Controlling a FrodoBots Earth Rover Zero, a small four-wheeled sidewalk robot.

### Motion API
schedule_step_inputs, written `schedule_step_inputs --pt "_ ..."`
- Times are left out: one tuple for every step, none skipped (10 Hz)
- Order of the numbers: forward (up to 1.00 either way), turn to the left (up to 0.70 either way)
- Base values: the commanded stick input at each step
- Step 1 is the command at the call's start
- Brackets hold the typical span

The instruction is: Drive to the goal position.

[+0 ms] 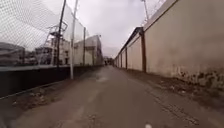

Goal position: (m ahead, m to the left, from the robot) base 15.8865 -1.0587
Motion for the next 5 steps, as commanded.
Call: schedule_step_inputs --pt "0.85 0.00" --pt "0.85 0.00" --pt "0.85 0.00" --pt "0.85 0.00" --pt "0.85 0.00"
